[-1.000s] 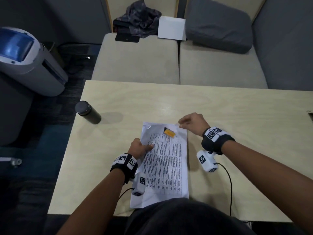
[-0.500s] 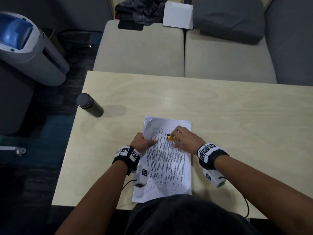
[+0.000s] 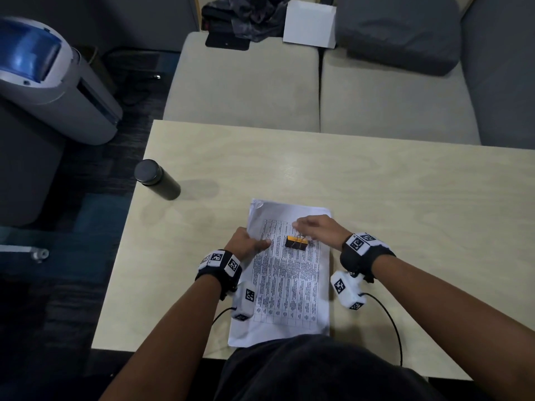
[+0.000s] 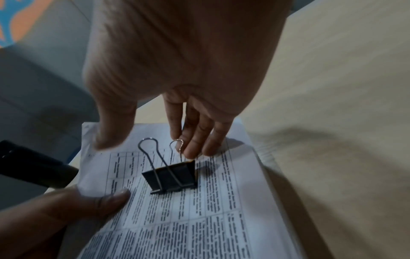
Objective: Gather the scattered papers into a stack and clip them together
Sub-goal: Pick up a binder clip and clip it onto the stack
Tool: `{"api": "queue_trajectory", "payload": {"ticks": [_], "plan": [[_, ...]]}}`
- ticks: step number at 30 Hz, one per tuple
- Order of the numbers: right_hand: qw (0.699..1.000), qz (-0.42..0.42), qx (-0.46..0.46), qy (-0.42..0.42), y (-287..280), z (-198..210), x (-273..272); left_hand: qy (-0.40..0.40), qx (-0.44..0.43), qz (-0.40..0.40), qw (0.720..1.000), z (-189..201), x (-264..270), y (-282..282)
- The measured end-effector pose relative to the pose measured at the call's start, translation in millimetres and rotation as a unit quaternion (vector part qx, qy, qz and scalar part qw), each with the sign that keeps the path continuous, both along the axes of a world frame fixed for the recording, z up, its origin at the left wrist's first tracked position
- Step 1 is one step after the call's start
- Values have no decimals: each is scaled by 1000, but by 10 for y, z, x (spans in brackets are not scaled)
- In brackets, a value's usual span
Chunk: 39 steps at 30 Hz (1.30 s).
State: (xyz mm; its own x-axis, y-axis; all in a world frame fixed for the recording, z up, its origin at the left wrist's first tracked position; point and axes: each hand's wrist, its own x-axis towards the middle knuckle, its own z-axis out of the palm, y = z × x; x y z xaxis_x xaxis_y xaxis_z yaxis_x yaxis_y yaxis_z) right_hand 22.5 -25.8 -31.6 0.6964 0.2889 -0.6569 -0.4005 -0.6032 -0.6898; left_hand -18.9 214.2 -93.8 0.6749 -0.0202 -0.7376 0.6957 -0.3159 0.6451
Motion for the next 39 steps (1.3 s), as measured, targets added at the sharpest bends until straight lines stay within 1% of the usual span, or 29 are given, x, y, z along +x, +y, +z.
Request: {"api": "queue_trajectory", "payload": {"ticks": [3,6,8,11,13,15,20,25,28,32,37,39], "plan": [[999,49,-15,-7,13,26,-39,-8,-3,-10,1000,48,5,-14],[998,55,-21,-12,47,-7,-58,-10,-16,-7,1000,20,7,-15],[999,37,-20,-25,68,5,-57,-16,-19,2,1000,34,-6,-15],[998,-34,1,-48,88,112,45,-20,-32,-10,999,47,-11,-21],[996,-66,7,-64,105,195,170,-24,-25,-7,999,51,-13,-13],[993,-77,-2,-87,117,257,314,-24,-21,-9,999,14,-25,0],[988,-96,-17,-123,131,331,598,-49,-48,-12,998,16,-53,13],[975,-126,-36,-180,122,275,697,-56,-86,-8,995,15,-83,7],[967,-131,-31,-216,148,267,690,-56,-107,-7,993,-43,-98,-2],[968,-128,-2,-214,184,277,703,-32,-123,0,992,-132,-133,23],[974,-121,23,-190,121,292,766,-21,-143,-9,989,34,-92,26],[977,-117,39,-172,83,322,782,-25,-127,-25,991,113,-65,24]]}}
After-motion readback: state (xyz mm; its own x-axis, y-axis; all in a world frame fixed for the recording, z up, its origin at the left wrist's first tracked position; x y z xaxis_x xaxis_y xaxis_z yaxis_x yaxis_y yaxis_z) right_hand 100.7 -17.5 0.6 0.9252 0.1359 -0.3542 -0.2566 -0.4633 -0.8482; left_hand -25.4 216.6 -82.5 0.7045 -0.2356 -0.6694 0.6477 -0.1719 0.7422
